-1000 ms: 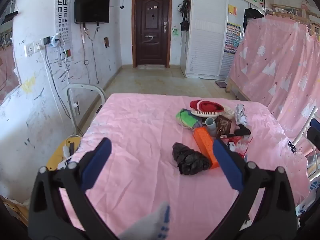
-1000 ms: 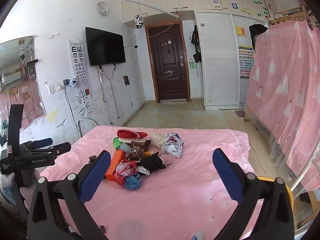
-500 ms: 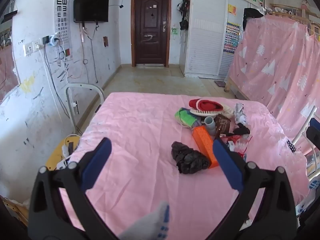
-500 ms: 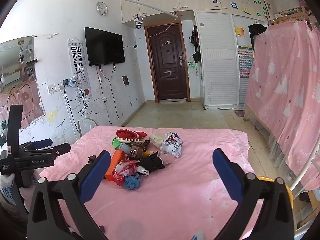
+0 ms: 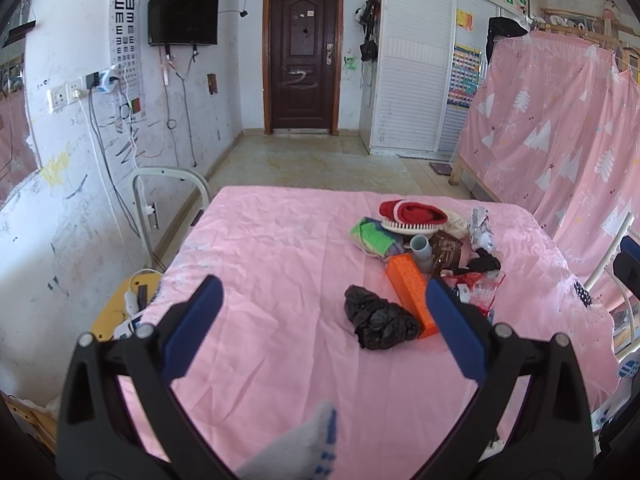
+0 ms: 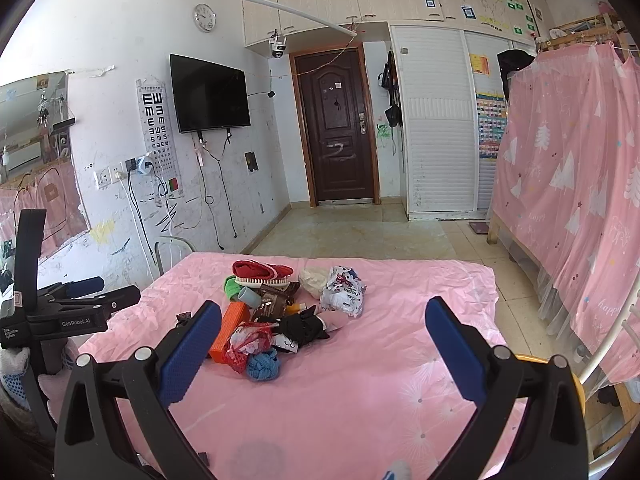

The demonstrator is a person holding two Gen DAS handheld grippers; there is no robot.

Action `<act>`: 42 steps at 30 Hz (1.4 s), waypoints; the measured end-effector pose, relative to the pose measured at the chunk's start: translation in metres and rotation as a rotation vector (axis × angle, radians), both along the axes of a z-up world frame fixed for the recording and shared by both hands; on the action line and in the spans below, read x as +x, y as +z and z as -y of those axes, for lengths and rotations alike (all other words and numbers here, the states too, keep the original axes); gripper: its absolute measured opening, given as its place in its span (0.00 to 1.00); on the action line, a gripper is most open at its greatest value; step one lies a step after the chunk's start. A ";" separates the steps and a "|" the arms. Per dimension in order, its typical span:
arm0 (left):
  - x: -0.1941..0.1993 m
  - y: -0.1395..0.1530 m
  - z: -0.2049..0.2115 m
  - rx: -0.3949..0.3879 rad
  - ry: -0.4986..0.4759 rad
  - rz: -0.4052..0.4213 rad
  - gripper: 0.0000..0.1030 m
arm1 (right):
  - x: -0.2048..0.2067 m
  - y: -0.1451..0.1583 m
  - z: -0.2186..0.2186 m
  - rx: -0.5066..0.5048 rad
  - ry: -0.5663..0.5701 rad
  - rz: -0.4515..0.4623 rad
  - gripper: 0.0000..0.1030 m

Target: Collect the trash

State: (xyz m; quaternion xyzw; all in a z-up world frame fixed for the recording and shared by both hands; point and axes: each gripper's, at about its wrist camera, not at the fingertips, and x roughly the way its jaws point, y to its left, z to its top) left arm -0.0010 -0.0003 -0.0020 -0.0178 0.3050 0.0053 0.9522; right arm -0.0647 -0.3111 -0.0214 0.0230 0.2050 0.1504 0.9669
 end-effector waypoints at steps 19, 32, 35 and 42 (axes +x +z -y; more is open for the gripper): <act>0.002 0.001 -0.001 -0.005 0.003 -0.006 0.94 | 0.001 0.002 -0.005 -0.010 0.002 0.003 0.90; 0.002 0.000 -0.001 -0.006 0.004 -0.006 0.94 | 0.001 0.003 -0.007 -0.013 0.005 0.004 0.90; 0.002 0.000 -0.001 -0.006 0.004 -0.006 0.94 | 0.001 0.003 -0.007 -0.013 0.005 0.004 0.90; 0.002 0.000 -0.001 -0.006 0.004 -0.006 0.94 | 0.001 0.003 -0.008 -0.013 0.007 0.006 0.90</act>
